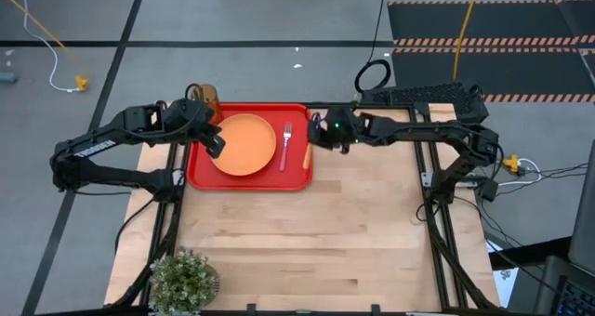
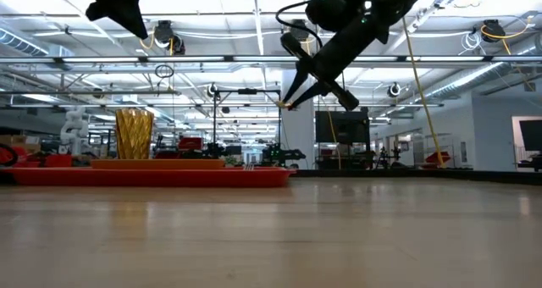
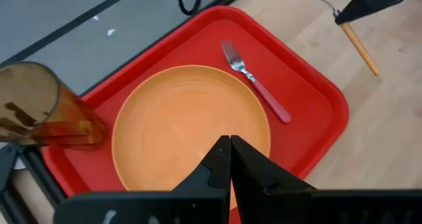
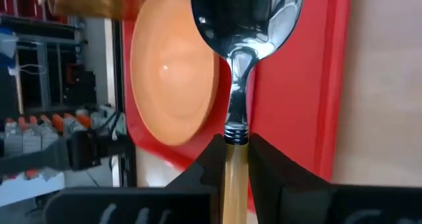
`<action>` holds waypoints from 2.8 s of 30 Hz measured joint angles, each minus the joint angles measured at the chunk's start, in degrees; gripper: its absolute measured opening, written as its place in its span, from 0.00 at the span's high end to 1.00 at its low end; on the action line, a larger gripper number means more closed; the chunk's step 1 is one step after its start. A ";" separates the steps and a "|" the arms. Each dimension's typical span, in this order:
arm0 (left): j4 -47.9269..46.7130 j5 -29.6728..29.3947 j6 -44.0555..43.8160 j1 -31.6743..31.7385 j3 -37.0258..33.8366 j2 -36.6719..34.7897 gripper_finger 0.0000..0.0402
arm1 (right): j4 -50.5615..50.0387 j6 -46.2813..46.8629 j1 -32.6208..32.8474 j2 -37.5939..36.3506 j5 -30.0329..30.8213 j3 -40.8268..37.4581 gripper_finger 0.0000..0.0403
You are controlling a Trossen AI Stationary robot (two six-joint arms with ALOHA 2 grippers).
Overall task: Pick and place plate/cup/fork/spoon on tray
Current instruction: Put the orange spoon on the red serving tray to the right of the pink fork, then adjust the pink fork
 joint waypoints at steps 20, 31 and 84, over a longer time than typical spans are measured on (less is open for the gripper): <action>0.81 0.95 2.94 6.68 -0.02 0.00 0.99 | 0.78 -10.05 -6.05 21.34 -7.75 19.49 0.93; 0.81 1.00 1.53 6.68 -0.02 0.00 0.99 | -5.28 -12.27 -6.03 25.57 -7.27 19.47 0.93; 0.76 0.96 -1.36 6.68 -0.02 0.00 0.99 | -13.56 -21.33 -7.72 24.29 -4.42 28.14 0.69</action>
